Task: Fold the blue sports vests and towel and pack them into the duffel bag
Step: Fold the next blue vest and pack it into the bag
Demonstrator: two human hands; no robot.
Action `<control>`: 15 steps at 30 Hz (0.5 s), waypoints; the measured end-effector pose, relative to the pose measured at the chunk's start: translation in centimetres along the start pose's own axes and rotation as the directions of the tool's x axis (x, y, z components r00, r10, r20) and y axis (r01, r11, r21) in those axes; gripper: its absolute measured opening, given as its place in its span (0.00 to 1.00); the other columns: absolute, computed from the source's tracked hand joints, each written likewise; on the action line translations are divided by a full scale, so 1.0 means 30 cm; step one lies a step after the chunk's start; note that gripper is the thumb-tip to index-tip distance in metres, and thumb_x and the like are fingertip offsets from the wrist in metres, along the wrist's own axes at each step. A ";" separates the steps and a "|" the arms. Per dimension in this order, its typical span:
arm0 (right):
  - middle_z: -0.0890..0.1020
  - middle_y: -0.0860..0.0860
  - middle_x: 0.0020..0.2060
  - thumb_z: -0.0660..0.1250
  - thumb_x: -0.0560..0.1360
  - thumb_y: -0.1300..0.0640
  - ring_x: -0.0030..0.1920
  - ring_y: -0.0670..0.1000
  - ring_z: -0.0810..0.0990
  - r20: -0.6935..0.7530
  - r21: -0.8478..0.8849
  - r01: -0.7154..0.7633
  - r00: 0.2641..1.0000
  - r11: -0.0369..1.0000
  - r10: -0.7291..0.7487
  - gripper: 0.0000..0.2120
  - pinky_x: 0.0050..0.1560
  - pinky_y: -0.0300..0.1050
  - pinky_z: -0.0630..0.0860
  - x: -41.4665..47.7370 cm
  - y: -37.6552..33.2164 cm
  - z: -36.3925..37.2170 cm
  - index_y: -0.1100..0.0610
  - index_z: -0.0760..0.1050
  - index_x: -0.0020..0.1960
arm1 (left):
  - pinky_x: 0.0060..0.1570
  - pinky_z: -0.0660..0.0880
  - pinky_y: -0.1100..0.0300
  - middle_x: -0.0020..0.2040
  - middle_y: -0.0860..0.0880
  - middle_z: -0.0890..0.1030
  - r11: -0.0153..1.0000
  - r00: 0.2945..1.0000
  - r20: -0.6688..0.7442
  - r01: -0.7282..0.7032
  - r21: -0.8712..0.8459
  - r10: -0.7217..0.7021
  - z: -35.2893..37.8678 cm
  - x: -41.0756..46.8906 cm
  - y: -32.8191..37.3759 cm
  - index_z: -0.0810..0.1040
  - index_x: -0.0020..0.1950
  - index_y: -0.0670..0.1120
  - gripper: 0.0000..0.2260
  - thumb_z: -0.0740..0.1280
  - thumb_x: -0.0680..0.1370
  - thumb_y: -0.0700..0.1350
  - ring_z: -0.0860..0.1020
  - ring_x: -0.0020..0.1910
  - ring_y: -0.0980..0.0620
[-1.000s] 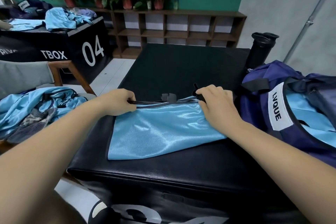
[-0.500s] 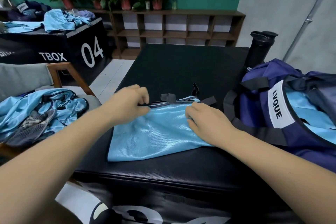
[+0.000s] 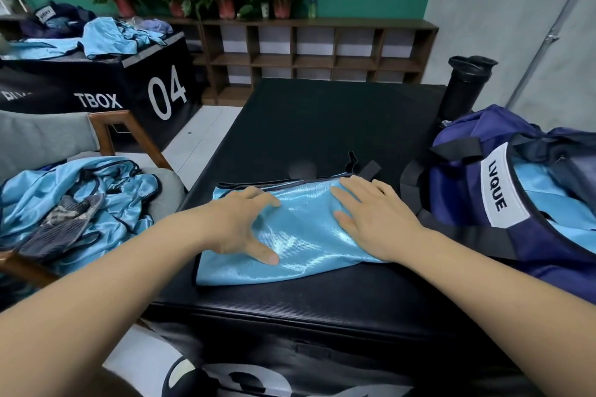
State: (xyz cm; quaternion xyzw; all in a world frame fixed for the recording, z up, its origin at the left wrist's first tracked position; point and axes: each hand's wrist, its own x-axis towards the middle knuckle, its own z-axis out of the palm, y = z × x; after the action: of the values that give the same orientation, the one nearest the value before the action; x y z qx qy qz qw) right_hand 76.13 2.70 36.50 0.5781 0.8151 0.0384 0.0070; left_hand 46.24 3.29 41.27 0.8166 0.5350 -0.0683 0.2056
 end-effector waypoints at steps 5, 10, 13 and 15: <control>0.49 0.46 0.86 0.28 0.74 0.33 0.86 0.52 0.44 0.023 0.026 -0.026 0.999 0.999 0.026 0.44 0.84 0.52 0.41 -0.001 -0.004 -0.006 0.45 0.50 0.87 | 0.71 0.71 0.51 0.73 0.63 0.64 0.994 0.994 -0.007 0.106 0.009 -0.106 -0.049 -0.033 -0.077 0.62 0.80 0.63 0.46 0.79 0.67 0.71 0.68 0.72 0.54; 0.48 0.46 0.87 0.27 0.73 0.33 0.86 0.51 0.43 0.019 0.036 -0.025 1.000 0.999 0.024 0.45 0.84 0.51 0.42 -0.006 -0.009 -0.008 0.45 0.50 0.87 | 0.59 0.75 0.52 0.58 0.54 0.73 0.978 0.960 -0.190 0.206 -0.028 -0.208 -0.082 -0.048 -0.137 0.72 0.65 0.57 0.24 0.75 0.75 0.64 0.77 0.56 0.51; 0.49 0.47 0.87 0.27 0.74 0.33 0.86 0.52 0.43 0.021 0.030 -0.027 0.999 0.999 0.027 0.45 0.84 0.51 0.43 -0.007 -0.009 -0.006 0.45 0.50 0.87 | 0.50 0.76 0.53 0.51 0.49 0.81 0.944 0.916 -0.237 0.329 -0.018 -0.324 -0.087 -0.042 -0.161 0.77 0.55 0.47 0.18 0.72 0.79 0.61 0.80 0.49 0.48; 0.49 0.47 0.87 0.27 0.74 0.33 0.86 0.52 0.44 0.024 0.030 -0.029 0.999 0.999 0.028 0.45 0.84 0.51 0.43 -0.005 -0.008 -0.004 0.46 0.51 0.87 | 0.47 0.77 0.53 0.42 0.44 0.86 0.917 0.904 -0.162 0.399 -0.017 -0.396 -0.086 -0.039 -0.170 0.83 0.47 0.40 0.23 0.68 0.81 0.61 0.83 0.44 0.45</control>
State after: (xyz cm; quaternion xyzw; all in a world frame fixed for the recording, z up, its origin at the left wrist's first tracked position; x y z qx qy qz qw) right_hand 75.95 2.46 36.60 0.5900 0.8071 0.0192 0.0071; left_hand 40.89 5.10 42.64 0.6949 0.7045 -0.0467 0.1366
